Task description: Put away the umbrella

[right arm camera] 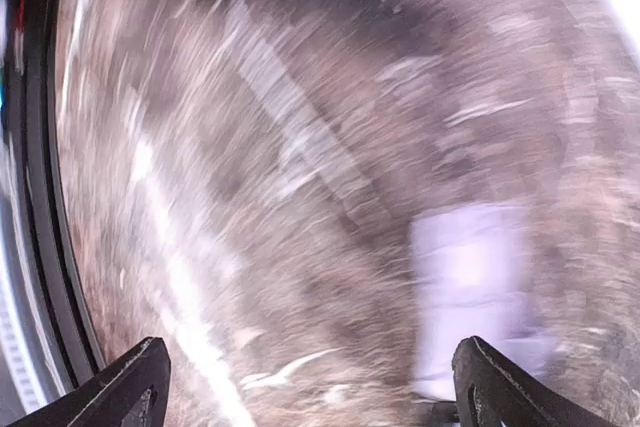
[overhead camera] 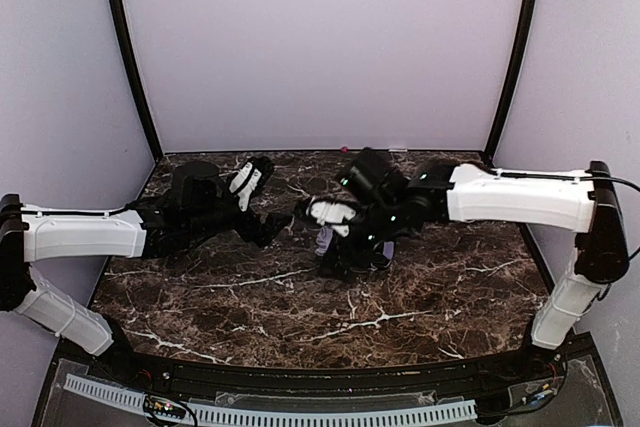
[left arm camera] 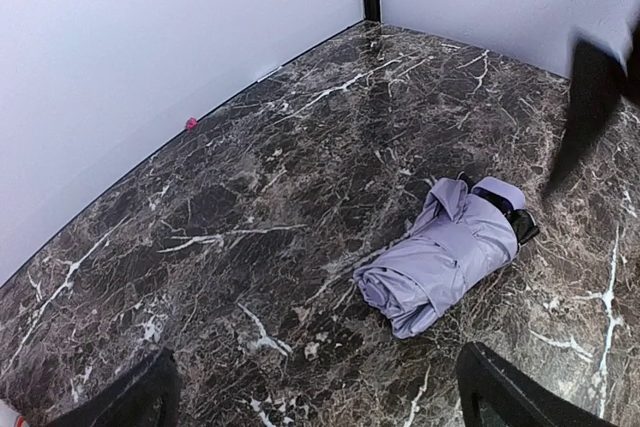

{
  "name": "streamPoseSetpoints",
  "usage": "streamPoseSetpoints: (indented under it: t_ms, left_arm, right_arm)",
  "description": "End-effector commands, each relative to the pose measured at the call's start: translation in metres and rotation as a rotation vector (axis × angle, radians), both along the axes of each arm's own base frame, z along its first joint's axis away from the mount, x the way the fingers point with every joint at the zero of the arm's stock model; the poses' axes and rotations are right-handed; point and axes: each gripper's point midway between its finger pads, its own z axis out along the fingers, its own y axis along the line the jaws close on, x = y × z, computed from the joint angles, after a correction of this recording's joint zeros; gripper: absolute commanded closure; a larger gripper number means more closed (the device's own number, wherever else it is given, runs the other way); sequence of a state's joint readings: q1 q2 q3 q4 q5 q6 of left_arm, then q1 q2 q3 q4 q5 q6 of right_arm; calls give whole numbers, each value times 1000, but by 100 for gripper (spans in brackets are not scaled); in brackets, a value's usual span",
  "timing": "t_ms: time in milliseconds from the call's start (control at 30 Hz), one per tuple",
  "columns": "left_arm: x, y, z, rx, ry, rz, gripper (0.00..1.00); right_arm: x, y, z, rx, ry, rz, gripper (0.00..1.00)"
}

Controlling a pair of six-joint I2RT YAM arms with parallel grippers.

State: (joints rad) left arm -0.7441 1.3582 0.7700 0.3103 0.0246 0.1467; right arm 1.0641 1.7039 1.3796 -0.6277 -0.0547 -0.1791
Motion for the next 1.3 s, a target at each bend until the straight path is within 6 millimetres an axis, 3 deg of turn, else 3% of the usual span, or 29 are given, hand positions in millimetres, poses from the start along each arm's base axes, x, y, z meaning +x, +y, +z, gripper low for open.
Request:
streamPoseSetpoints:
  t_ms: [0,33,67,133,167,267,367,467,600,733,833,1000,1133,1267]
  left_arm:
    - [5,9,17,-3,-51,42,1]
    - [7,12,15,3,-44,58,1]
    - [11,16,12,8,-35,83,1]
    - [24,28,5,6,9,146,1]
    - [29,34,1,-1,38,170,1]
    - [41,49,-10,-21,97,240,1]
    - [54,79,-19,-58,133,371,1]
    - [61,131,-29,-126,149,579,1]
    - [57,211,-39,-194,109,840,1]
    - [54,266,-50,-132,52,1043,1]
    - [53,296,-54,-96,58,1155,1]
    - [37,331,-36,0,-154,1261,1]
    - [23,343,-41,-5,-271,1260,1]
    - [28,340,-47,-5,-296,1200,1]
  right_arm:
    - [92,-39,65,313,39,-261,0]
    - [121,-58,66,352,27,-359,0]
    - [150,-90,78,405,-14,-474,0]
    - [187,-133,82,475,-68,-632,0]
    - [200,-151,82,501,-88,-694,0]
    - [220,-179,73,532,-101,-759,0]
    - [228,-214,41,555,-20,-850,0]
    - [237,-273,20,546,-61,-1006,0]
    - [225,-353,24,624,-234,-1175,0]
    - [203,-411,20,644,-374,-1295,0]
    - [194,-432,12,586,-461,-1359,0]
    - [175,-449,7,624,-587,-1437,0]
    - [161,-466,-1,617,-672,-1526,0]
    - [159,-471,-9,613,-683,-1558,0]
